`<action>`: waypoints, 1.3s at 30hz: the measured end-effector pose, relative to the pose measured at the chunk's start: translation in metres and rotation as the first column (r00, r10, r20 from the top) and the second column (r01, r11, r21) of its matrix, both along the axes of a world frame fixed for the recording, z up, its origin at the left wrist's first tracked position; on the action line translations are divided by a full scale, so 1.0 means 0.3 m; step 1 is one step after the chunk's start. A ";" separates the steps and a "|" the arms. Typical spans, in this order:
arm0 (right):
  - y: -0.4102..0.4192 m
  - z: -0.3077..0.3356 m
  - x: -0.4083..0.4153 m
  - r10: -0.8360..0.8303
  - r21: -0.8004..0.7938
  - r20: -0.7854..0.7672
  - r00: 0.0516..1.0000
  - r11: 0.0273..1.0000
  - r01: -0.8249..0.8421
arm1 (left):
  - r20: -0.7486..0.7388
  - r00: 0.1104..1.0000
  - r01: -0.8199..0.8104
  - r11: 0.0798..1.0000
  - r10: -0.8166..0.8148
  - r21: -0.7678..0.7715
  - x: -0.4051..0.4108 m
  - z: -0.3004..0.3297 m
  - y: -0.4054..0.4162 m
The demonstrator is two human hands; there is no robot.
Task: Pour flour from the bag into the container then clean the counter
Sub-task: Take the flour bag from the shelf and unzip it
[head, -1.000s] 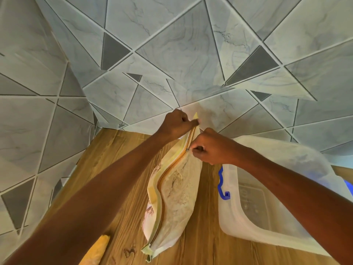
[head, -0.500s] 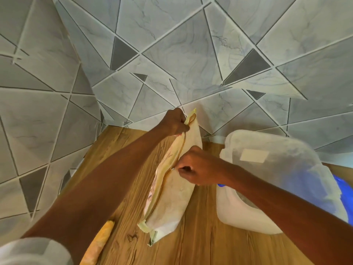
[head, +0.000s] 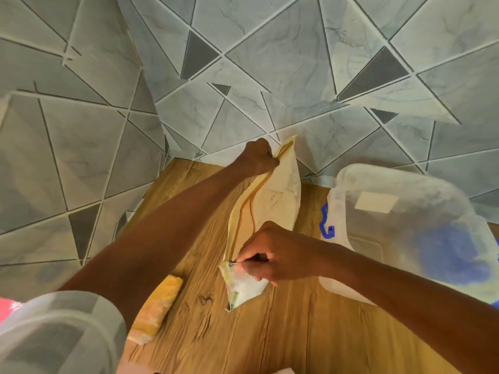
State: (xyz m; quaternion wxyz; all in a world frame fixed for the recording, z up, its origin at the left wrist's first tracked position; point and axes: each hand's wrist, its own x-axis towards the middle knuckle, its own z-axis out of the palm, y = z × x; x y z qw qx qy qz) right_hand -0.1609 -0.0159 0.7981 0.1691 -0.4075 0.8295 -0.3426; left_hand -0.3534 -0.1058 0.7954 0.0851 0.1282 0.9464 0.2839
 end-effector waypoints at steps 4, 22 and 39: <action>0.032 0.004 -0.001 -0.072 -0.016 0.014 0.997 0.997 0.073 | 0.315 0.943 0.140 0.986 -0.104 -0.094 0.134 0.041 -0.056; 0.005 0.044 0.055 -0.088 0.092 -0.042 0.995 0.991 0.092 | 0.234 0.972 0.014 0.984 0.029 -0.179 0.417 0.076 -0.261; 0.123 -0.028 -0.466 -0.092 0.324 -0.471 0.877 0.907 0.269 | 0.024 0.989 -0.150 0.988 0.149 0.045 0.692 0.088 -0.329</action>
